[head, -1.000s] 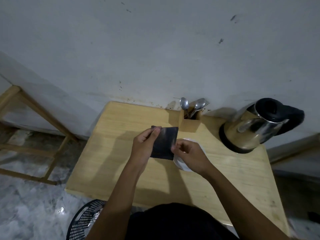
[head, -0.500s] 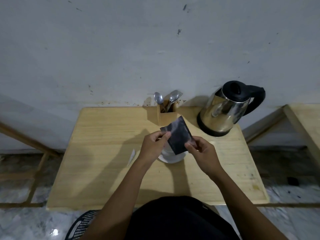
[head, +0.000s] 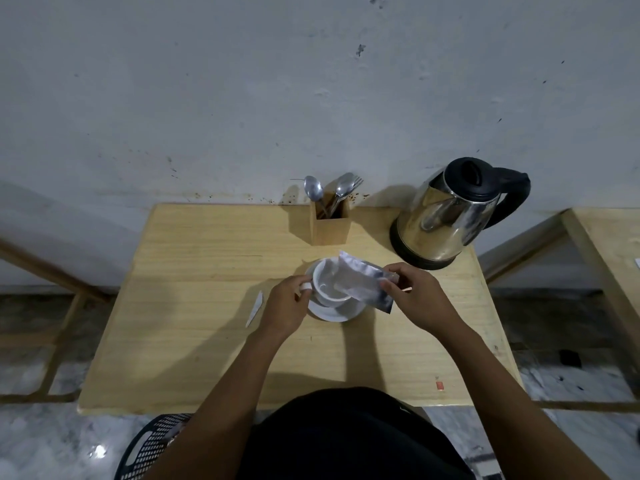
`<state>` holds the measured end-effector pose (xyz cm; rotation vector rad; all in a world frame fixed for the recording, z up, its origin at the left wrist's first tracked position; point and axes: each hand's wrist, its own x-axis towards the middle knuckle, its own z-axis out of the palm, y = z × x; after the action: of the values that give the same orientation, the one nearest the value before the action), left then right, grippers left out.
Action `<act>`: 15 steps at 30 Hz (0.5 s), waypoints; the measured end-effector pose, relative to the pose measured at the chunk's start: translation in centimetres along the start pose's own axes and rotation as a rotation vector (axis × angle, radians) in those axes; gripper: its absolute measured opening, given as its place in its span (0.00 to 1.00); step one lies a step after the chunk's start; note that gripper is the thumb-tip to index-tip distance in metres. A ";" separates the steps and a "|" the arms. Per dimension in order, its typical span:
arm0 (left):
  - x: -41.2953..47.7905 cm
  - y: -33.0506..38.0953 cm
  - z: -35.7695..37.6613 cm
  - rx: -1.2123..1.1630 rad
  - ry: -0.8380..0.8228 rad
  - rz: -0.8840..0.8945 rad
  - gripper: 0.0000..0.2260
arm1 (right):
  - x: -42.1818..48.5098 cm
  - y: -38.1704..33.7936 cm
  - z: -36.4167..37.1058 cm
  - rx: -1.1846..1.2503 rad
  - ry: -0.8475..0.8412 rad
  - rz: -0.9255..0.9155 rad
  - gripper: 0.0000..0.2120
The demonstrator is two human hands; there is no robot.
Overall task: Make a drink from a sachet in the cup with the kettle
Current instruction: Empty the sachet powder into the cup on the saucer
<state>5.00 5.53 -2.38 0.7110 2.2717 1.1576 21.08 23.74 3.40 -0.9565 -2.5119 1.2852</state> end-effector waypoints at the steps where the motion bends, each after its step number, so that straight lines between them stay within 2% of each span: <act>1: 0.0 0.1 0.1 -0.019 0.006 0.003 0.12 | 0.3 -0.3 -0.1 -0.025 -0.009 -0.014 0.05; 3: 0.1 0.0 0.3 -0.029 0.013 0.010 0.12 | 0.9 -1.0 -0.2 -0.087 -0.047 -0.061 0.05; 6: 0.2 -0.2 0.3 -0.035 0.020 0.010 0.11 | 2.0 -2.0 -0.3 -0.198 -0.097 -0.137 0.15; 8: 0.3 -0.3 0.4 -0.033 0.020 0.017 0.11 | 2.6 -2.9 -0.5 -0.257 -0.136 -0.153 0.17; 15: 0.4 -0.2 0.2 -0.095 -0.015 -0.022 0.12 | 4.6 -5.0 -0.4 -0.536 -0.221 -0.195 0.09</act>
<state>4.77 5.79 -2.68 0.6540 2.1907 1.2361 15.36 24.67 6.88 -0.6496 -3.1126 0.7022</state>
